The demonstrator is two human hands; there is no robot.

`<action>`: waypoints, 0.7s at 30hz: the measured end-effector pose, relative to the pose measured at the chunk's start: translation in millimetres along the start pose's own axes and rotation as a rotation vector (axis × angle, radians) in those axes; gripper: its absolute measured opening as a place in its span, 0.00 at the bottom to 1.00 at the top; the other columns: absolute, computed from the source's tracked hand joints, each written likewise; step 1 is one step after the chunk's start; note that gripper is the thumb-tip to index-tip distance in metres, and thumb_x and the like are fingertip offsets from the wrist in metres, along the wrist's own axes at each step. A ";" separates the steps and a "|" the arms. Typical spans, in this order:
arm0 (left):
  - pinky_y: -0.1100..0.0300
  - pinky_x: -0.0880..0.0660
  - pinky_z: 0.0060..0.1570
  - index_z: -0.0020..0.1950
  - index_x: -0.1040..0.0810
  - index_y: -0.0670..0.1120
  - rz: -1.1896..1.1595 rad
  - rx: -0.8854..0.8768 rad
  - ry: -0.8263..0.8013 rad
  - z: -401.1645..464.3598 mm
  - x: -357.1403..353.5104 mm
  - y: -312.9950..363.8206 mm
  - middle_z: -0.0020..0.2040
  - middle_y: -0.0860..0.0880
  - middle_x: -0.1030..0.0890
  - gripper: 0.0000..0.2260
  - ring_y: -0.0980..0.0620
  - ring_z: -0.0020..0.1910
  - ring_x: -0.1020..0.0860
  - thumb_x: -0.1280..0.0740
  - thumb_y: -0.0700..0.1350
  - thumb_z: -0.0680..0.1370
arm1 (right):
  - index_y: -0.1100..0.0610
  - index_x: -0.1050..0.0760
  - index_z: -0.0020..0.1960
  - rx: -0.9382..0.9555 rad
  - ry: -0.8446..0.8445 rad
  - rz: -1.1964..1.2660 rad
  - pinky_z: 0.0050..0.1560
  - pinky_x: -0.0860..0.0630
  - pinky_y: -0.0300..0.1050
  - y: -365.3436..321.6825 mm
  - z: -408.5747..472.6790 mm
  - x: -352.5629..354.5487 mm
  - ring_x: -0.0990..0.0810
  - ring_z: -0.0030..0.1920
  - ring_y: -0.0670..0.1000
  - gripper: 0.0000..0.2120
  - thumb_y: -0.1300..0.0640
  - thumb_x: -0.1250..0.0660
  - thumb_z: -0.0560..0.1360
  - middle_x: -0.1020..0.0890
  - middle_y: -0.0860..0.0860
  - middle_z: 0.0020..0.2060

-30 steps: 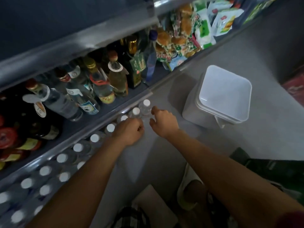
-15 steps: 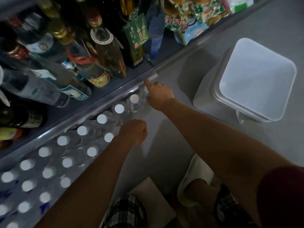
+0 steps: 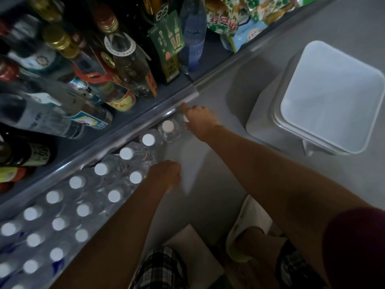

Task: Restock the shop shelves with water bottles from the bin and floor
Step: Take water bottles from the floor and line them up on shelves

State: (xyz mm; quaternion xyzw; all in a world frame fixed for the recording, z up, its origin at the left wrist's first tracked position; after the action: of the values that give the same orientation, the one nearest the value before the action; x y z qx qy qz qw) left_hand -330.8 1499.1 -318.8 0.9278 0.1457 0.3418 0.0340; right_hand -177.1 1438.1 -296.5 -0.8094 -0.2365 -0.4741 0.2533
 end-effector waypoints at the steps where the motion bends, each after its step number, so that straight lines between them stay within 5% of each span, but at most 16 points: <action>1: 0.52 0.27 0.53 0.57 0.23 0.46 0.000 -0.004 0.009 -3.1 3.4 -0.5 0.59 0.43 0.22 0.10 0.41 0.58 0.22 0.41 0.45 0.79 | 0.55 0.47 0.76 -0.006 -0.009 0.002 0.56 0.27 0.53 0.7 -5.6 0.3 0.24 0.60 0.63 0.29 0.59 0.39 0.79 0.24 0.60 0.60; 11: 0.54 0.28 0.53 0.58 0.24 0.45 -0.054 -0.084 0.128 -69.5 59.2 -7.4 0.60 0.43 0.23 0.11 0.42 0.58 0.24 0.41 0.47 0.80 | 0.59 0.37 0.69 -0.085 -0.076 0.140 0.51 0.29 0.49 -16.0 -91.6 48.8 0.25 0.58 0.62 0.24 0.56 0.36 0.75 0.24 0.62 0.59; 21: 0.54 0.29 0.44 0.49 0.23 0.46 -0.005 -0.172 0.352 -182.5 156.2 -26.3 0.53 0.43 0.20 0.08 0.42 0.52 0.22 0.40 0.47 0.80 | 0.57 0.28 0.53 -0.054 0.195 0.241 0.48 0.25 0.52 -78.4 -181.0 186.4 0.23 0.52 0.62 0.15 0.52 0.30 0.71 0.21 0.59 0.50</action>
State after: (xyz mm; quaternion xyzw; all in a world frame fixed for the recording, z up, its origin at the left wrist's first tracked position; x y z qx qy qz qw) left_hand -341.8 1563.4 -86.1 0.8469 0.1217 0.5100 0.0881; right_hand -261.4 1409.5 -40.2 -0.7887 -0.0990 -0.5227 0.3081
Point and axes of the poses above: each hand's wrist, its own z-axis towards the middle knuckle, its own x-axis out of the back of the hand, y = z × x, the point moved 3 cm from there along z, towards the middle knuckle
